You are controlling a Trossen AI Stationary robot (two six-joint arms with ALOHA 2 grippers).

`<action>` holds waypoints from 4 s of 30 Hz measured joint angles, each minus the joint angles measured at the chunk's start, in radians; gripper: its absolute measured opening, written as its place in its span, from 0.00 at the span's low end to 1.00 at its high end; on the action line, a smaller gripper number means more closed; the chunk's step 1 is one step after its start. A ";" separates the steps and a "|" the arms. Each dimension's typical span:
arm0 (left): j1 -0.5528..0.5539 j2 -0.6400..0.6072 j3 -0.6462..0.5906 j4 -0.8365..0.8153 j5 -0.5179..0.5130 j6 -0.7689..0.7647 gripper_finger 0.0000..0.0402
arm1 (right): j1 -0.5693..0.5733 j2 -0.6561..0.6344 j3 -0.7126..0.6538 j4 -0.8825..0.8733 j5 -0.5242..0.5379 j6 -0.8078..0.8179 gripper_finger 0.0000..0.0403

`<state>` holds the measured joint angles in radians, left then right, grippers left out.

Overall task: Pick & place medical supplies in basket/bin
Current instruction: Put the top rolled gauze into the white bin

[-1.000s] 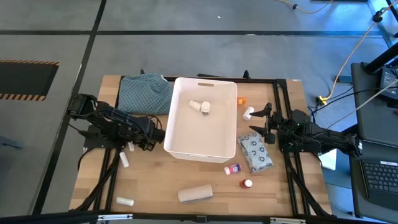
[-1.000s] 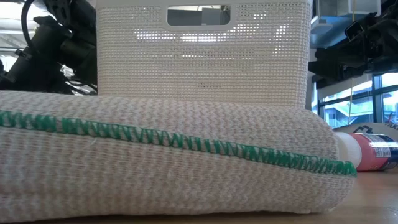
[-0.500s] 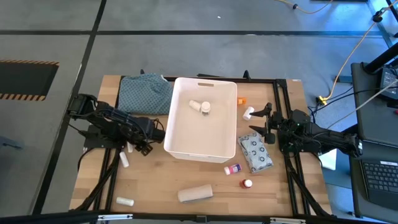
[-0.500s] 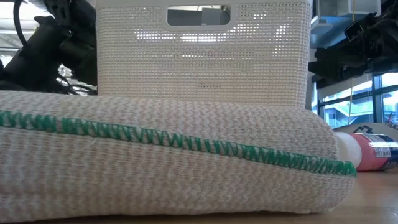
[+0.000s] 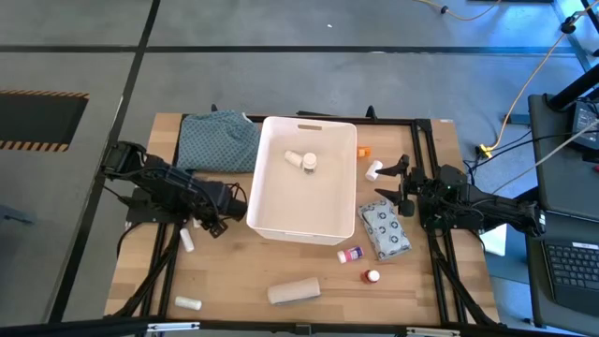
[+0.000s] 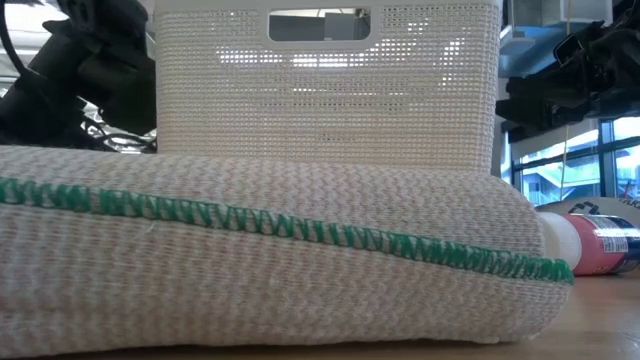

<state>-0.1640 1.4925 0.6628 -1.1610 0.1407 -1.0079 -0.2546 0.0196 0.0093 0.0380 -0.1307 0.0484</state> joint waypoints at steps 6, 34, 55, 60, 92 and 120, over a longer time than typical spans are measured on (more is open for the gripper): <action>-0.001 0.000 0.000 0.003 0.016 -0.003 0.37 | 0.000 0.000 0.000 0.000 0.000 0.003 0.74; -0.030 0.238 0.010 -0.007 0.008 -0.009 0.42 | 0.000 0.000 0.000 0.000 0.001 0.021 0.74; -0.031 0.270 0.264 -0.265 -0.004 0.130 0.06 | 0.000 0.000 0.000 0.000 0.001 -0.004 0.74; -0.029 0.254 0.377 -0.409 -0.116 0.137 0.06 | 0.000 0.000 0.000 0.000 0.001 -0.005 0.74; 0.044 -0.295 0.730 0.477 -0.658 0.405 0.06 | 0.000 0.023 0.000 -0.001 0.005 -0.008 0.74; 0.214 0.363 0.727 0.562 -0.067 0.742 0.09 | 0.000 0.027 0.000 -0.003 0.009 -0.005 0.74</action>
<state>0.0502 1.8553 1.3903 -0.5989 0.0736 -0.2657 -0.2548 0.0467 0.0093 0.0353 -0.1215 0.0437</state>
